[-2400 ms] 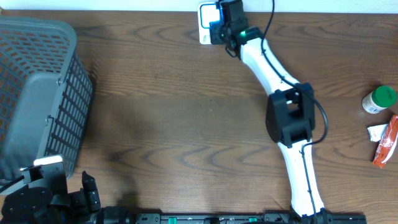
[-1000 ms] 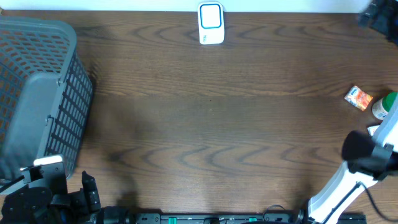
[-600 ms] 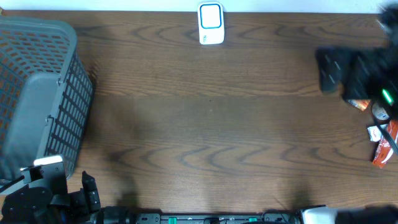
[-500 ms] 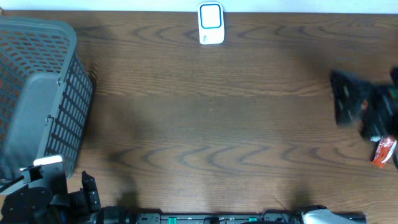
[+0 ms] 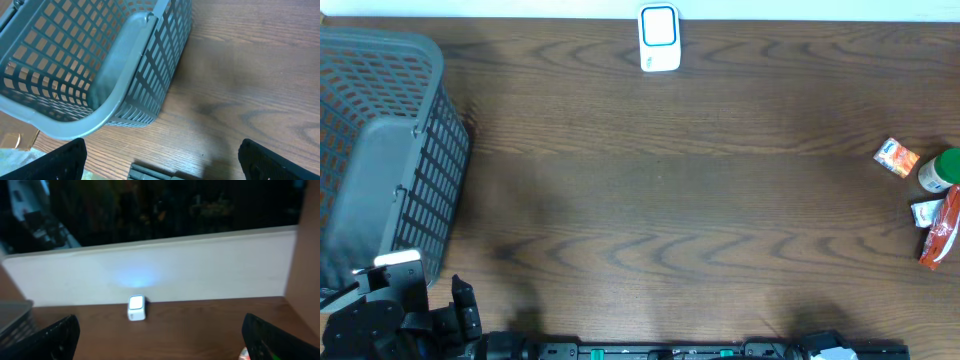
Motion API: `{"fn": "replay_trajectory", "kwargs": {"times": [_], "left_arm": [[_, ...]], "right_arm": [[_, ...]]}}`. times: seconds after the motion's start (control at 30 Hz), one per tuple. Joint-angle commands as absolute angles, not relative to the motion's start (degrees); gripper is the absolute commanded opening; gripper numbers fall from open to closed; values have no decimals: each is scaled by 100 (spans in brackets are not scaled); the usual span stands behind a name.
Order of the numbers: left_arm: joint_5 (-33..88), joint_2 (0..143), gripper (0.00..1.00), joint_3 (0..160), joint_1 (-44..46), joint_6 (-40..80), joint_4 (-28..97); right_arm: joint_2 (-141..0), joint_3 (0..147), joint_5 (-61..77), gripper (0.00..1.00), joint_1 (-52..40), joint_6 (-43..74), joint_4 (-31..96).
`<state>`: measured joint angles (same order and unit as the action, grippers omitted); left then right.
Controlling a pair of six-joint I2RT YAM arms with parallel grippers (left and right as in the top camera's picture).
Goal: Scan the item barcode
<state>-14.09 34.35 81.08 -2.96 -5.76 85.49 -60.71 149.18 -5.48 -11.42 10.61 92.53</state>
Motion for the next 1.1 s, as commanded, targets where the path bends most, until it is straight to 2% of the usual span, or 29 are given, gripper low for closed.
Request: {"fn": "replay_trajectory", "kwargs": {"times": [0.0,0.2,0.5,0.63,0.8,1.07], "left_arm": [[-1461,3435,97,8143,-320,-504,8549],[-1459,3435,97,8143,-320,-504,8549],[-1459,3435,97,8143,-320,-504,8549],[-1459,3435,97,8143,-320,-504,8549],[-1461,3435,97,8143,-320,-506,8549],[-1459,3435,97,8143,-320,-504,8549]], "right_arm": [[-6160,14824,-1109,99,-974,1061,8971],[-5835,13948,-858,99,-178,1066,7985],[-4038,9664,-515,99,-126,1114,5155],[-3483,7905,-458,99,-126,1780,3990],[-2816,5918,-460,99,-126,1992,2473],[-1463,3461,-565,99,-128,1994,1048]]}}
